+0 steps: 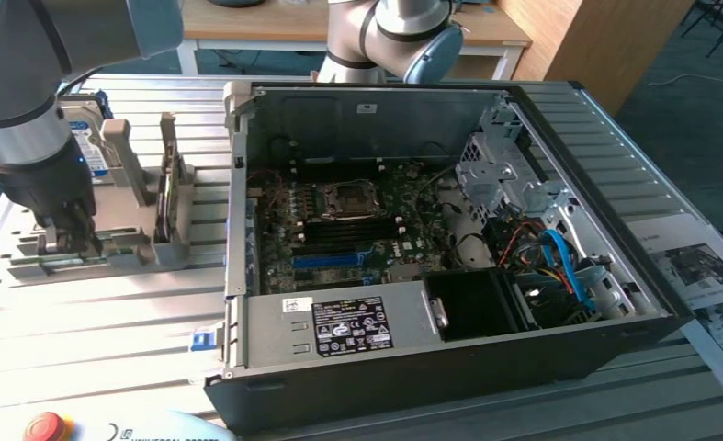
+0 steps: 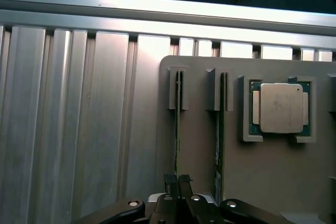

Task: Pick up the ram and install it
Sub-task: 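Pick up the ram and move it above insertion slot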

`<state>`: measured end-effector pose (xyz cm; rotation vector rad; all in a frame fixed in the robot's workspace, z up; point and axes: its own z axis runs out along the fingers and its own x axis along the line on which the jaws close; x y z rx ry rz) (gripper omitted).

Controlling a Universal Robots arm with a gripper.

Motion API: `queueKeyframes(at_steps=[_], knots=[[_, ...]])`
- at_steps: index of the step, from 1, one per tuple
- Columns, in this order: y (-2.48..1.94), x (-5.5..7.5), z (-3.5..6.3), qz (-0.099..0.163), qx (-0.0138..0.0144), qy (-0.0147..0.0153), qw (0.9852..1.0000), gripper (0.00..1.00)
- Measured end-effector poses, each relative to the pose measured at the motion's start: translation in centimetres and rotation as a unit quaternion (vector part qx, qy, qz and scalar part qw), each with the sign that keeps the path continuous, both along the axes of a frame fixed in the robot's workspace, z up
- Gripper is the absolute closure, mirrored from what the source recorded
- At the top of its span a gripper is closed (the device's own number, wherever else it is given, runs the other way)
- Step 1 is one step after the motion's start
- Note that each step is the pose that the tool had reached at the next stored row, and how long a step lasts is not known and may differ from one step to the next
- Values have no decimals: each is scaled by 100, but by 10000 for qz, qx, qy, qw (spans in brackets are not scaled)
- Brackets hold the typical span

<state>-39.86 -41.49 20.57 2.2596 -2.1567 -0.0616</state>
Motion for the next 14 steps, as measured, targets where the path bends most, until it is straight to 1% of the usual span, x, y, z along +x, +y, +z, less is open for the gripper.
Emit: queueKeyframes(at_steps=[8,14], knots=[[0,0,175,0,1,0,10000,88],[0,0,338,0,0,0,10000,88]])
